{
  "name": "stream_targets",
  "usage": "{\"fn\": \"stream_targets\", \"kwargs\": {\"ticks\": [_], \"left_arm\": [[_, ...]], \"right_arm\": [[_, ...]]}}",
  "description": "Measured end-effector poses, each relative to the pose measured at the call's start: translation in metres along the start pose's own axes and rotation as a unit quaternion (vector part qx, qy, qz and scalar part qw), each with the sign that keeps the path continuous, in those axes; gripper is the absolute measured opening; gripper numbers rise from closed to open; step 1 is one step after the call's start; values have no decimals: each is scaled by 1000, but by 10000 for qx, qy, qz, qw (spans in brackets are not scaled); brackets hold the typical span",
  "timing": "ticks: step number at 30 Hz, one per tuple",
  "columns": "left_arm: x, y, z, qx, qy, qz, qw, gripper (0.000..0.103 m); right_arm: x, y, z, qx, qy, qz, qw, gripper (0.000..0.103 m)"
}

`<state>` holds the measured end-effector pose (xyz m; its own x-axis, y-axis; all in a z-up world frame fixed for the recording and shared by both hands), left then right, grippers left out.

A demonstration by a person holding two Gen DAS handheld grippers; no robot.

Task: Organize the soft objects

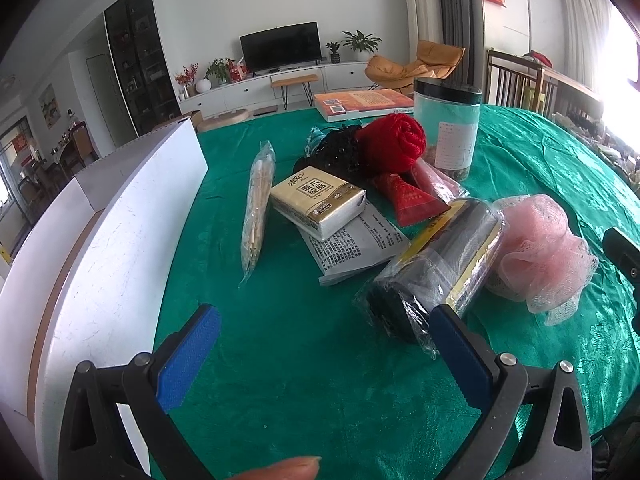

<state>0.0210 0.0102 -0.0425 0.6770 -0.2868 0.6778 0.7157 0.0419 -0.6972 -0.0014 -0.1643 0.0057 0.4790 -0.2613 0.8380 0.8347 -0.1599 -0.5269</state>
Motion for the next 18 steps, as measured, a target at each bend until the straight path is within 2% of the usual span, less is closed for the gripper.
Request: {"fn": "stream_targets", "kwargs": {"ticks": [4,10,14,18], "left_arm": [[-5,-6,12,-376,-133,-189,9990,103],[-25,6,18,-835,-32,-22,9965,103],[-36,19,11,-909,150,227,9955,103],[-40,31,4,-955,222,505,9939,103]], "right_arm": [[-3,1,3,74,21,70,9999,91],[-15,8,16,425,-22,490,9979,91],[-28,15,35,662,-319,967,9926,91],[-43,39,51,979,-487,1789,9778,91]]}}
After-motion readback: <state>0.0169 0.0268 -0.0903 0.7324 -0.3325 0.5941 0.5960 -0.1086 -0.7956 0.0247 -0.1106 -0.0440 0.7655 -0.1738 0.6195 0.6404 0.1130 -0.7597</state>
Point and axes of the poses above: each gripper's, at about its wrist camera, not at the fingertips, and y roughly the way its jaws point, z to its left, x to its top, the point moved 1 cm from there along y, roughly the way its jaws point, and after that the axes turned 12 degrees about y, right-handed, at the moved point
